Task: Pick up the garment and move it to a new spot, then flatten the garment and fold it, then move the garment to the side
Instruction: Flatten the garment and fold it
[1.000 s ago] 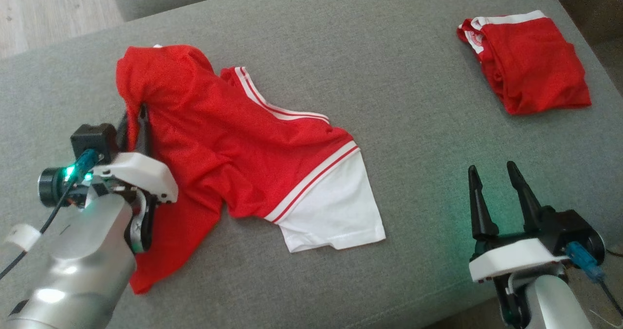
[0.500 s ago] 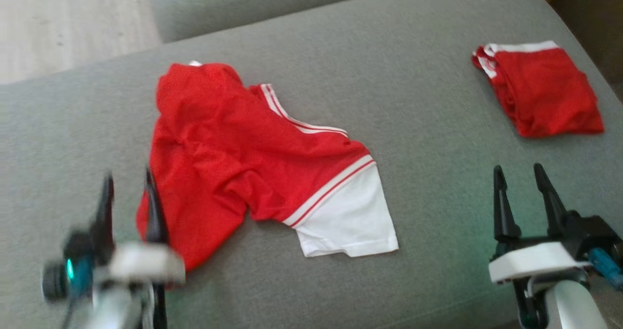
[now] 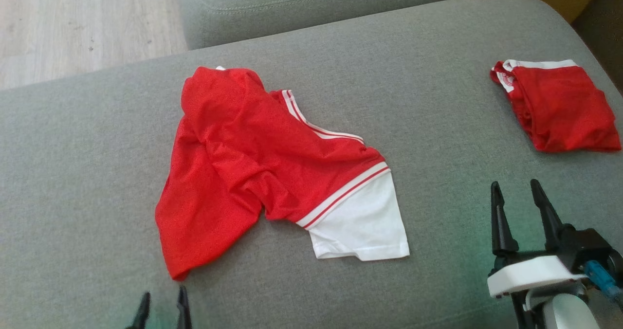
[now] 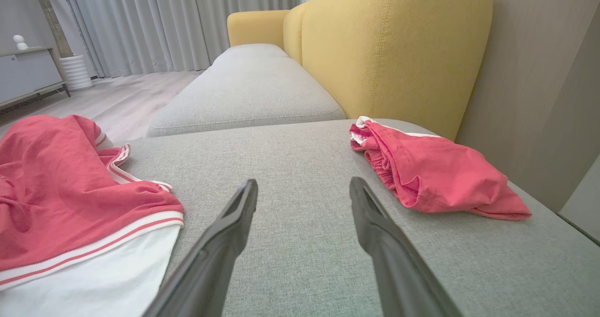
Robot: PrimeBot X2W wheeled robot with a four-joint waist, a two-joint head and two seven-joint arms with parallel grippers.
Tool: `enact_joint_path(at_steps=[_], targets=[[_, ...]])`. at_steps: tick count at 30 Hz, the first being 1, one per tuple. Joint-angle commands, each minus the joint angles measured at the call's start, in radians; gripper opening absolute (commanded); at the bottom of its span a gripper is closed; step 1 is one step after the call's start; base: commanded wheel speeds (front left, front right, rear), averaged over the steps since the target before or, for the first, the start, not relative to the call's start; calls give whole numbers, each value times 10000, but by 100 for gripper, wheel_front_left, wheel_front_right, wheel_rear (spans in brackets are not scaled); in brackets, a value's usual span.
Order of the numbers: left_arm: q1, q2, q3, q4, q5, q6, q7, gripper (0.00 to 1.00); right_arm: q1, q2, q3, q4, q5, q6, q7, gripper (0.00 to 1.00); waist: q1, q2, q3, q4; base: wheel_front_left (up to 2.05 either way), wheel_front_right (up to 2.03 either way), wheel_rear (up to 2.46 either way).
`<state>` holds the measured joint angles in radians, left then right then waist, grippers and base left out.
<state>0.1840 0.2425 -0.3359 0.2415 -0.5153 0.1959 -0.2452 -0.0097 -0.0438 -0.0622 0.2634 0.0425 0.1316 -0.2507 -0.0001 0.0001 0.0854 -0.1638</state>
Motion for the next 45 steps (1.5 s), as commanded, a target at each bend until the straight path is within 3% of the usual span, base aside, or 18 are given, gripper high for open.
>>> enact_joint_path(at_steps=[1,14,15,16,17,23,32,38,39,40,41,42,44,45], targets=[[-431,72,114,55,80,-88,67,100,-177,-64,294,-273,-86,-9,-111,100,1,-1,22,-3,0,0,0],[-1711,-292,48,1627,189,-361,-77,100,-308,-64,387,-289,-85,-9,-111,100,1,-1,317,-350,0,0,0],[-1781,-291,59,1717,213,-377,-89,75,-309,-64,378,-284,-77,-9,-111,100,1,-1,328,-373,0,0,0],[-1848,-294,108,1782,223,-369,-102,41,-307,-64,368,-285,-70,-9,-111,100,1,-1,333,-384,0,0,0],[-1903,-293,183,1815,232,-345,-116,0,-297,-64,350,-286,-64,-9,-111,100,1,-1,335,-387,0,0,0],[-1783,-61,501,1753,534,-76,-155,0,-186,-64,175,-288,-14,-9,-111,100,1,-1,281,-178,0,0,0],[-1137,423,994,834,1851,936,-164,0,-184,-64,327,-250,135,-9,-111,100,1,-1,200,296,0,0,0],[-1178,343,1193,1002,2389,1218,-165,0,-184,-64,362,-203,115,-9,-111,100,1,-1,198,455,0,0,0],[-1190,309,1287,983,2456,1261,-165,23,-184,-64,367,-196,116,-9,-111,100,1,-1,198,471,0,0,0],[-1189,275,1383,971,2507,1281,-165,38,-185,-64,369,-191,116,-9,-111,100,1,-1,197,481,0,0,0],[-1183,247,1502,956,2548,1296,-165,47,-186,-64,373,-186,116,-9,-111,100,1,-1,192,490,0,0,0],[-1169,226,1629,943,2597,1311,-165,70,-185,-64,376,-180,114,-9,-111,100,1,-1,187,498,0,0,0],[-1110,156,1878,998,2615,1274,-165,98,-179,-64,369,-157,96,-9,-111,100,1,-1,169,517,0,0,0],[-1083,123,2000,1020,2624,1238,-165,100,-178,-64,358,-145,86,-9,-111,100,1,-1,157,530,0,0,0]])
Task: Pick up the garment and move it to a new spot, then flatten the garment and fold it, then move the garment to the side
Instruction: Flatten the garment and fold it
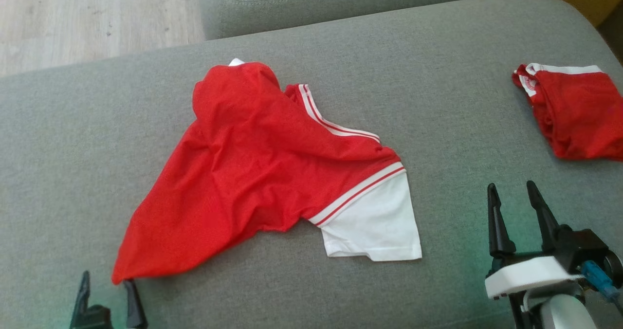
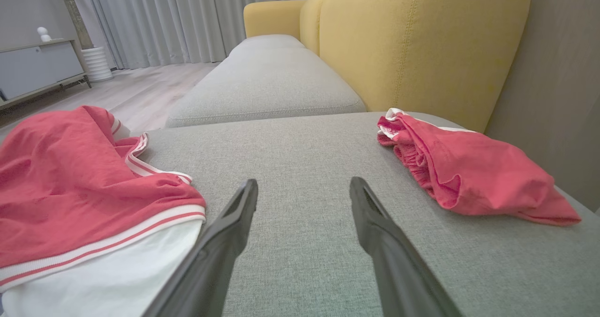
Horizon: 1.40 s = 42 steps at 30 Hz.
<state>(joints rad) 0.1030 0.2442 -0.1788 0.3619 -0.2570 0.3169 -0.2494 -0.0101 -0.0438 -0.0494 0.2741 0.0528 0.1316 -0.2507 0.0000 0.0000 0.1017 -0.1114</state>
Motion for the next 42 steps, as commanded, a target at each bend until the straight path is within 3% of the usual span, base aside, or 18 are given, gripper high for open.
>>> enact_joint_path(at_steps=[1,15,22,28,42], targets=[[-239,71,550,-165,52,-11,-123,100,-172,-64,214,-242,-28,-9,-111,100,0,0,-23,21,0,0,0],[588,-1009,2244,-1396,386,-899,-124,100,128,-64,-77,-261,-205,-9,-111,100,0,0,-657,555,0,0,0],[883,-1579,2354,-2812,890,-2063,-124,100,350,-64,-157,-444,-238,-9,-111,100,0,0,-1037,947,0,0,0],[1135,-1844,1972,-2960,1204,-2861,-124,100,502,-64,-176,-494,-252,-9,-111,100,0,0,-1266,1155,0,0,0],[1248,-1937,1862,-2795,1158,-2996,-124,100,749,-64,-54,-220,-223,-9,-111,100,0,0,-1422,1271,0,0,0]])
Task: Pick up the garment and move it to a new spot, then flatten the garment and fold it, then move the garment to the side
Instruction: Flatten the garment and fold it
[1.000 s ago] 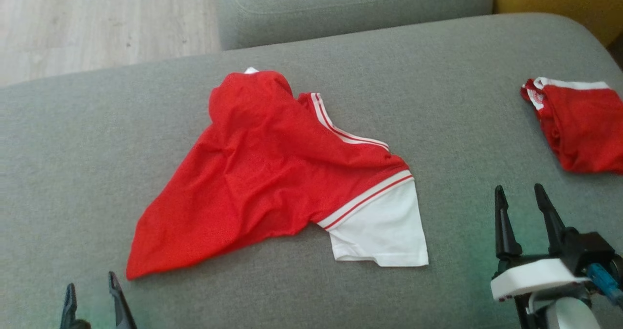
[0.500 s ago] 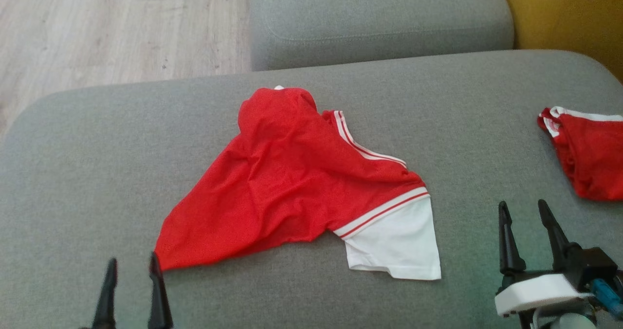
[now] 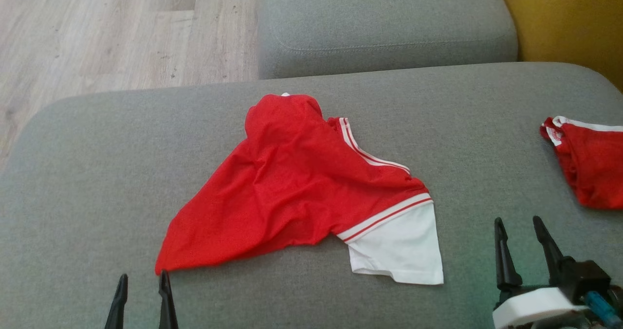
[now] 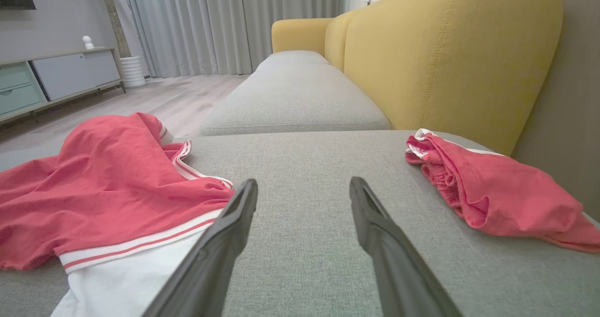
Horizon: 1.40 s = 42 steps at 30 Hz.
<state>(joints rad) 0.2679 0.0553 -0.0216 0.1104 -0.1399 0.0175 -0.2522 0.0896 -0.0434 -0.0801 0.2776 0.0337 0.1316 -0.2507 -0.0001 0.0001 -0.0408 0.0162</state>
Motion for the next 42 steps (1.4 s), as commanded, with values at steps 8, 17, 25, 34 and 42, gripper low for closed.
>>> enact_joint_path(at_steps=[8,17,25,34,42], targets=[[-467,-49,354,-108,24,-121,-95,100,-279,-68,354,-102,35,-9,-111,100,1,-1,57,-67,0,0,0],[-493,-50,218,558,-162,-340,-95,100,-515,-68,490,-118,586,-9,-111,100,1,-1,175,-65,0,0,0],[-1197,256,29,2345,-264,-722,305,100,-921,-68,1611,578,935,-9,1145,100,1,-1,618,16,0,0,0],[-2828,391,-104,3499,-586,-1018,296,100,-1182,-68,2209,1439,799,-9,2389,100,1,-1,1473,195,0,0,0],[-3631,574,-231,4394,-606,-1091,171,100,-1481,-68,2720,1631,999,-9,2656,100,1,-1,1819,27,0,0,0]])
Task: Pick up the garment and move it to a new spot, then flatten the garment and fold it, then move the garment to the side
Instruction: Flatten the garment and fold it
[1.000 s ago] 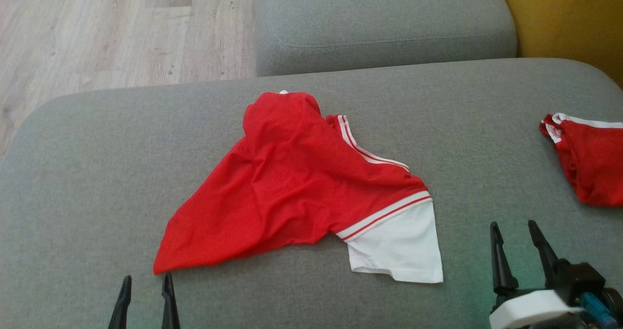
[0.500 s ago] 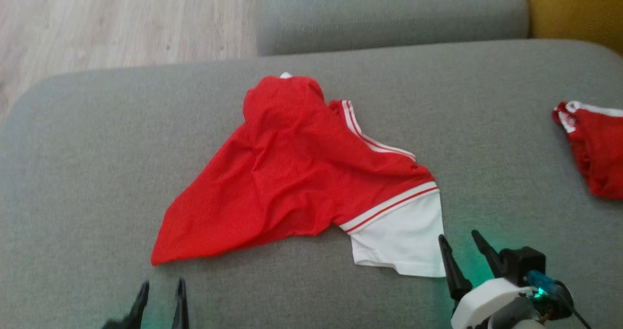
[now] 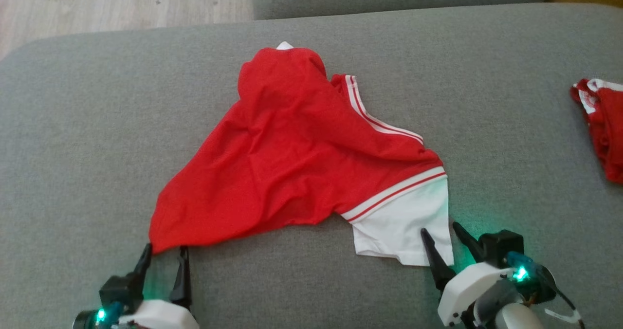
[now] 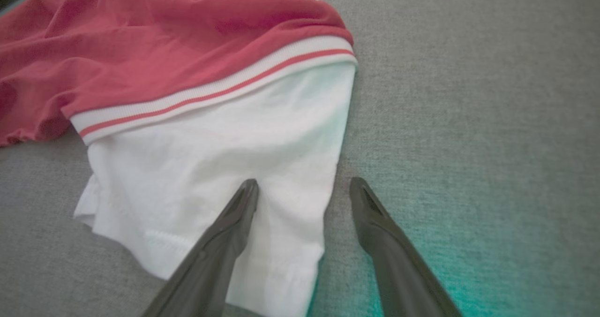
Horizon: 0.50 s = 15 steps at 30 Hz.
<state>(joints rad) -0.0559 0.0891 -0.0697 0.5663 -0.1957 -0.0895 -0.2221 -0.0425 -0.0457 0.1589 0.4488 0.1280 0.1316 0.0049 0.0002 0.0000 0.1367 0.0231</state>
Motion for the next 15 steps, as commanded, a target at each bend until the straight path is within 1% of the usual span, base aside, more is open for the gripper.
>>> enact_joint_path(at_steps=[1,9,15], targets=[[-459,272,252,-115,-23,7,-160,100,-181,-45,352,-76,57,-9,104,100,-2,0,76,-62,0,0,0],[-818,504,312,-83,115,227,-329,100,-267,-45,497,6,54,-9,239,100,-2,0,313,-85,0,0,0],[-1083,685,202,412,178,192,-347,100,-451,-45,787,102,225,-9,645,100,-2,0,531,-121,0,0,0]])
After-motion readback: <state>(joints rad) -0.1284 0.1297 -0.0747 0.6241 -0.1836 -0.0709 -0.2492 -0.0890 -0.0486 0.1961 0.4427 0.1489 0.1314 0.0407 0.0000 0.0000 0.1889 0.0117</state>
